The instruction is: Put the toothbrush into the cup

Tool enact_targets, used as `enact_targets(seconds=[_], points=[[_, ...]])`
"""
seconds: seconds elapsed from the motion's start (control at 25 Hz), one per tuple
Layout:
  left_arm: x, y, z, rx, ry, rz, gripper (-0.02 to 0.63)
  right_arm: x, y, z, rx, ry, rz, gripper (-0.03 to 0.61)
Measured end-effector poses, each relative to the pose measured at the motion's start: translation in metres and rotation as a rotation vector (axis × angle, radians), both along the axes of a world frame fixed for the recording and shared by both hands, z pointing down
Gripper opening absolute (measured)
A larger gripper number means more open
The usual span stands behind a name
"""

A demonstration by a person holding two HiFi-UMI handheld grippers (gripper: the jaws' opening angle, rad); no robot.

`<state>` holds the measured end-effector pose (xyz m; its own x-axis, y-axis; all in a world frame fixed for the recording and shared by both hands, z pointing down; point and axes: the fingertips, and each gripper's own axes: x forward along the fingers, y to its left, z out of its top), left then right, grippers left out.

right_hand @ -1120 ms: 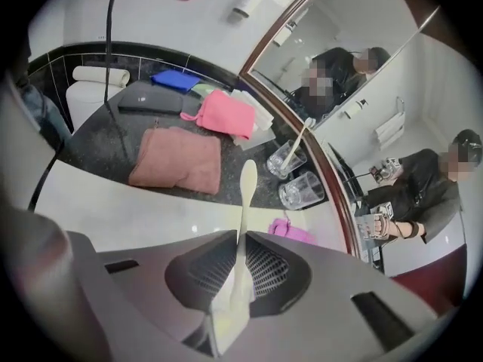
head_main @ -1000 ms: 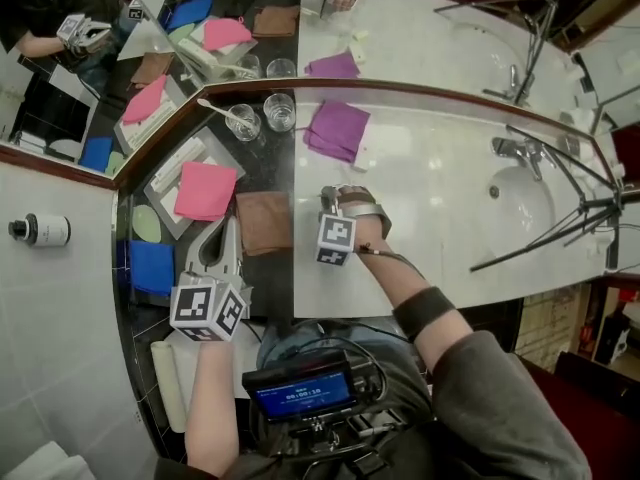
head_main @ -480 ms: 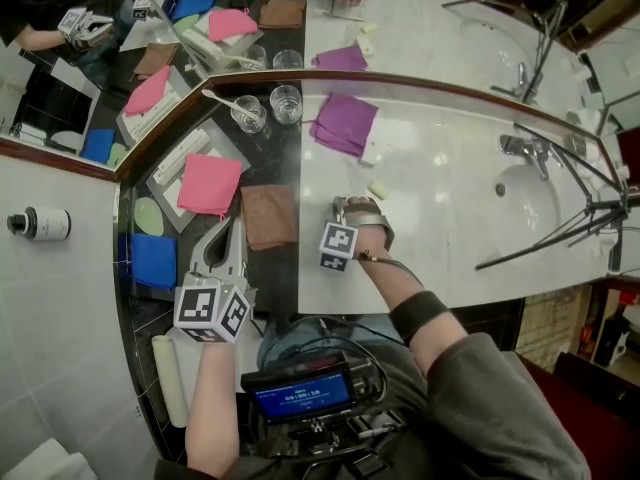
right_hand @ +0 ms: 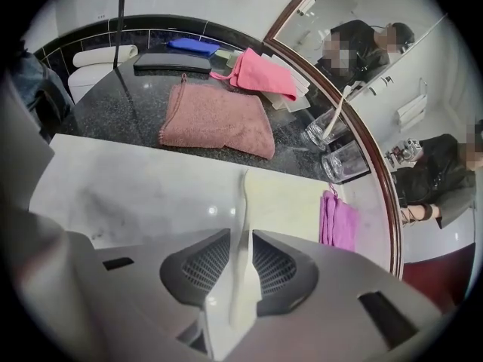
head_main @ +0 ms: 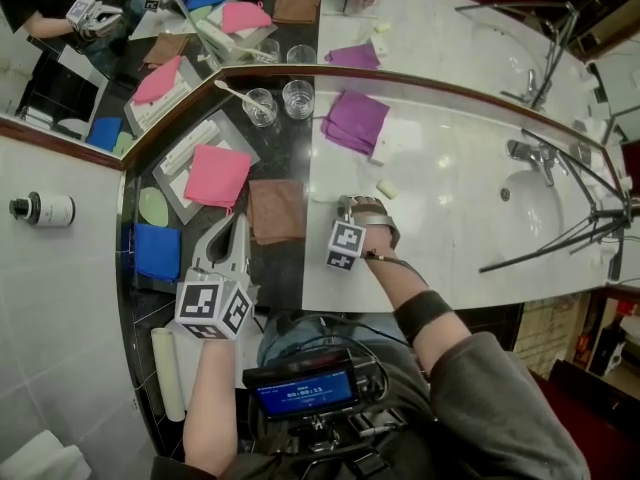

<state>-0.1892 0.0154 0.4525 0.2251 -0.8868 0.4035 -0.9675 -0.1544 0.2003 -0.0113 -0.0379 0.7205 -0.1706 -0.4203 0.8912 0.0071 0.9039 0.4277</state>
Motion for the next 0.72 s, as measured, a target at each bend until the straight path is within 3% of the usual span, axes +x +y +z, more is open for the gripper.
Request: enact_targets(seconds=[0.4, 0.72], points=[[0.001, 0.005, -0.004, 0.016, 0.008, -0.01, 0.0, 0.0, -0.003, -0.02, 0.026, -0.026, -0.006, 0.129], [0.003, 0.009, -0.009, 0.034, 0.006, -0.023, 0.0, 0.001, -0.017, -0.069, 0.076, -0.087, -0.008, 0.108]])
